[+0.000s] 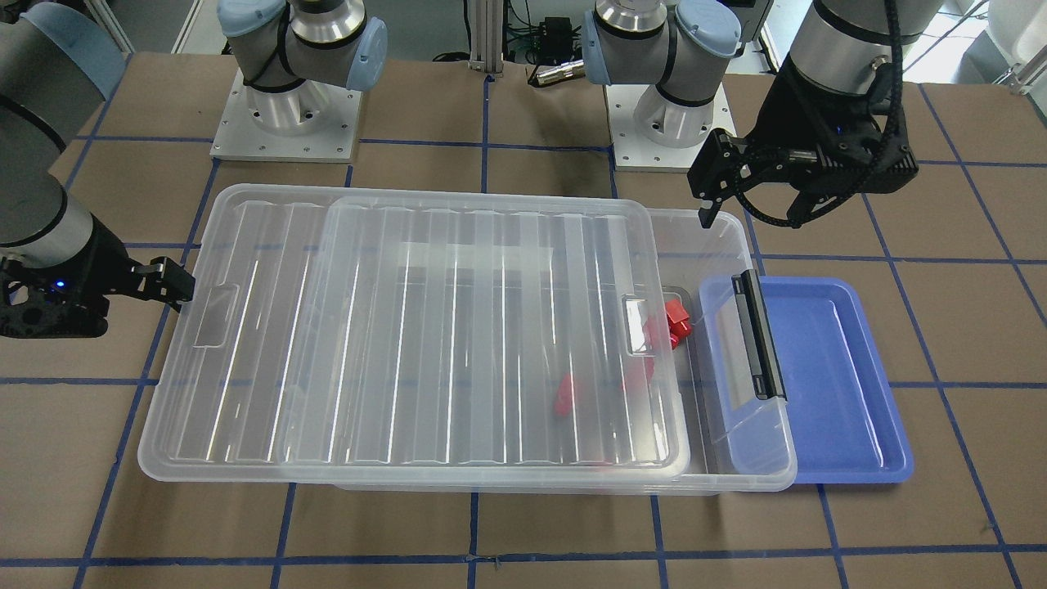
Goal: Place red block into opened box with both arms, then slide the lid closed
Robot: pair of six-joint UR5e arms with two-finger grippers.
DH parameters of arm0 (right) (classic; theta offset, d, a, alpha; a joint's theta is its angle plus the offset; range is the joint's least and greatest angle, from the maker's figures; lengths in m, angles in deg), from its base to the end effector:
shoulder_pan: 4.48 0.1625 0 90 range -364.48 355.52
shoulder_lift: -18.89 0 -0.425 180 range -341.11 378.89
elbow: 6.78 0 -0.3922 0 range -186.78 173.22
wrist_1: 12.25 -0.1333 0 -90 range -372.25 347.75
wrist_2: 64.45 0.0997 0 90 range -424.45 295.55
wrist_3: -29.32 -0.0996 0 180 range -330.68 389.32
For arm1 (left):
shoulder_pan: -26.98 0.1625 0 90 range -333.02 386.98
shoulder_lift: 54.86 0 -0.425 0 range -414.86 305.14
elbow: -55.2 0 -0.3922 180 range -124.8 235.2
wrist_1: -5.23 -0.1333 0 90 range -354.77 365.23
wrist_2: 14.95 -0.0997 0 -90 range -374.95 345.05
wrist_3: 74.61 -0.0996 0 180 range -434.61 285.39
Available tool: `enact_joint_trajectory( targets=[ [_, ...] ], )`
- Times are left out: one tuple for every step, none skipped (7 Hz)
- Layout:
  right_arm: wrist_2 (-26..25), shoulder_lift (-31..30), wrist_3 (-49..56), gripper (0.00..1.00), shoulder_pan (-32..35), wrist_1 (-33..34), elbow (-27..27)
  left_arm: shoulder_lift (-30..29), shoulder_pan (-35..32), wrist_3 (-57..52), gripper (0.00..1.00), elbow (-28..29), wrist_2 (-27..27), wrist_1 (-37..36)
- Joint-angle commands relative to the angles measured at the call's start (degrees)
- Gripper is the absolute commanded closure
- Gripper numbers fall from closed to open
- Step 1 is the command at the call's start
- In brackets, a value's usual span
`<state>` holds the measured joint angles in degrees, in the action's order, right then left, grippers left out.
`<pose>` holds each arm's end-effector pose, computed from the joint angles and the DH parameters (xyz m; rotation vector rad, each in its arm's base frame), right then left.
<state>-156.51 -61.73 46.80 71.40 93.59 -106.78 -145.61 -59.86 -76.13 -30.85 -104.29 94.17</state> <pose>-0.0041 -0.5482 0.3462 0.0933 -3.1206 -0.1081 -0.1065 -0.5106 0.5174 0.0441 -3.1306 0.1171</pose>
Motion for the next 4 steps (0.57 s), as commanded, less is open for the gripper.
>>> enact_joint_trajectory(
  targets=[
    [1.53, -0.06, -4.35, 0.0, 4.08, 0.15, 0.33, -0.21, 0.0, 0.02, 0.0, 0.0, 0.04, -0.16],
    [1.36, 0.02, -5.68, 0.0, 6.19, 1.11, 0.33, -0.22, 0.0, 0.02, 0.0, 0.09, 0.04, -0.16],
    [1.44, -0.15, -5.96, 0.0, 6.64, 1.29, 0.33, -0.22, -0.09, 0.02, 0.0, 0.09, 0.04, -0.16],
    [1.36, -0.06, -6.14, 0.0, 7.17, 1.2, 0.33, -0.13, -0.09, 0.02, 0.0, 0.09, 0.04, -0.16]
  ],
)
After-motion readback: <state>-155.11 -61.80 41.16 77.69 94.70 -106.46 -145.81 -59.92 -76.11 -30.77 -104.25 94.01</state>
